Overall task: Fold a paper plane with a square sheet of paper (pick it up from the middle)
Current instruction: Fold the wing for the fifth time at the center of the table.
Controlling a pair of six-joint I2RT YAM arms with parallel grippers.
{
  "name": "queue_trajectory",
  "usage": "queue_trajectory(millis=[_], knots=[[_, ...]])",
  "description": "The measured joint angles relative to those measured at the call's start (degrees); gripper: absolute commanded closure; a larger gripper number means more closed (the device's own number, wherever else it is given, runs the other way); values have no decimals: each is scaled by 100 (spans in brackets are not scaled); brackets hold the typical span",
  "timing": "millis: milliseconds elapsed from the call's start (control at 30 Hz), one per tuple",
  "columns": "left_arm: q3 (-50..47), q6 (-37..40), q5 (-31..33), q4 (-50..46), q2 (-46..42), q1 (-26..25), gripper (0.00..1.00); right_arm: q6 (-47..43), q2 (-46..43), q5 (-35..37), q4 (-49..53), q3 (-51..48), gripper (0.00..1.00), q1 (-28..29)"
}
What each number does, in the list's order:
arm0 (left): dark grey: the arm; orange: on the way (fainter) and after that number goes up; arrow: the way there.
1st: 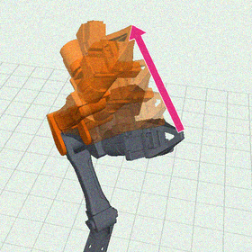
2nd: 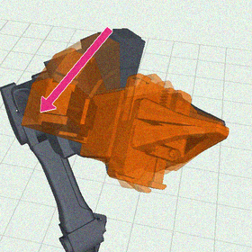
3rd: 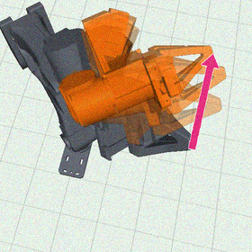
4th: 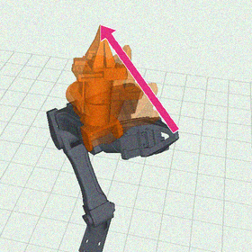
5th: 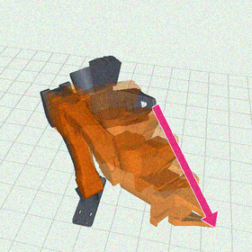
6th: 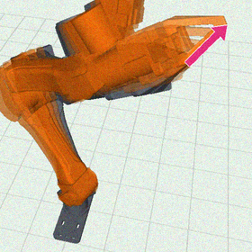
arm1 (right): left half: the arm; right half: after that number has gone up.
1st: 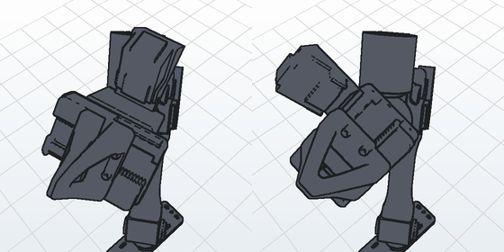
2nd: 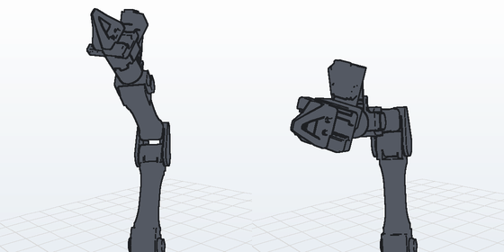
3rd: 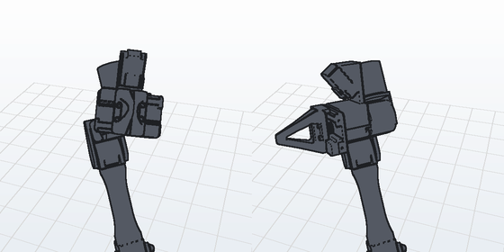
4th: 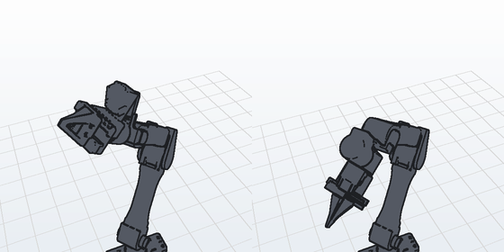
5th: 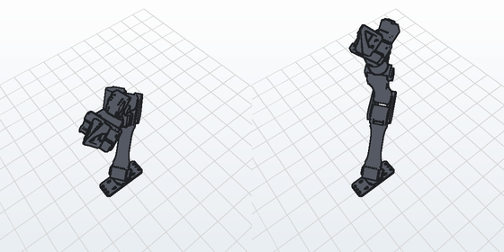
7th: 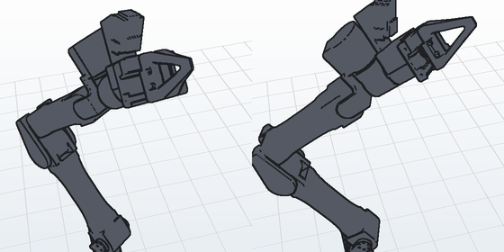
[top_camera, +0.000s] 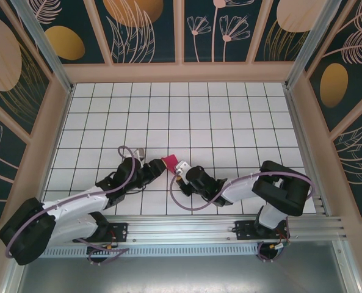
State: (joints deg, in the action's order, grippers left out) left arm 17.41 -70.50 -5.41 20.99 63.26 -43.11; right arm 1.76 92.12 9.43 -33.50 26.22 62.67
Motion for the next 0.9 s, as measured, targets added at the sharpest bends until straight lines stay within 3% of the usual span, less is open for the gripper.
queue_trajectory(millis=[267,600,900], knots=[[282,63,-472,367,907,0,46,743,33,-833,-540,-337,88,-420],[286,61,-415,472,887,-2,46,1836,127,-2323,-1134,-588,89,-1329],[269,52,94,208,358,0,50,2315,367,-3101,-1268,-546,90,-1572]])
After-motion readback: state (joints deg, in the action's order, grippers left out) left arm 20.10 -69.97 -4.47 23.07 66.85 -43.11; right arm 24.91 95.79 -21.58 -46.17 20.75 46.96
